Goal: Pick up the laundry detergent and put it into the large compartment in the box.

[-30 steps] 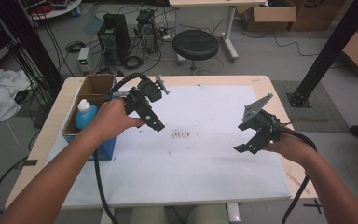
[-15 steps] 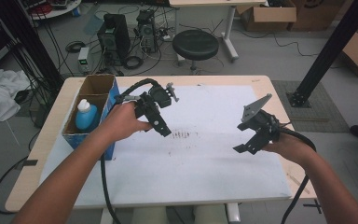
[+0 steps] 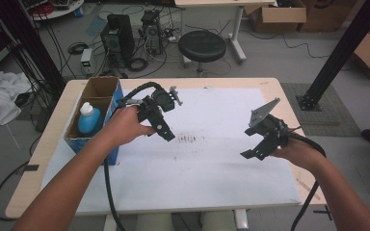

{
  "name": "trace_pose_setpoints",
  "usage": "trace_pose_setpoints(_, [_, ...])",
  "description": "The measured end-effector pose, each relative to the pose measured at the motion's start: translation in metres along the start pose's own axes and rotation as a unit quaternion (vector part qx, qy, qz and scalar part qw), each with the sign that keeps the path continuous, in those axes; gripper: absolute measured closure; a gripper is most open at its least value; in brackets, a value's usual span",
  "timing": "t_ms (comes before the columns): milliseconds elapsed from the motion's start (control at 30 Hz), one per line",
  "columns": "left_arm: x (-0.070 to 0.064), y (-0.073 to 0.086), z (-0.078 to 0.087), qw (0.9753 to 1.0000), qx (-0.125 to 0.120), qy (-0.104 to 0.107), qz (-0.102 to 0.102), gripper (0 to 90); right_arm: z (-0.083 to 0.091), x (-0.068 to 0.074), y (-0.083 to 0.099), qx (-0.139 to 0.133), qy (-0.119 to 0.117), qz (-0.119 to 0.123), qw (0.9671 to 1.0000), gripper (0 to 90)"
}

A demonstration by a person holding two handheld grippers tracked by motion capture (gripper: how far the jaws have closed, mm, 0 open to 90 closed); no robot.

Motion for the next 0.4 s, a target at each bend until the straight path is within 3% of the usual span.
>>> trace_pose_setpoints(400, [0.0024, 0.0027, 0.0031, 1.0, -0.003, 0.0, 0.002, 20.3, -0.0015, -0.0015, -0.0007, -0.002, 0.001, -0.001, 1.0, 16.5])
Point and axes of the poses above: each handheld gripper's, and its own axes: z roughly backward along the jaws, y roughly out of its underside, x roughly to its left, the point moved 1 cm from there along -z, roughly forward along the jaws, and after that the axes turned 4 degrees about z, right-handed, at the moved point
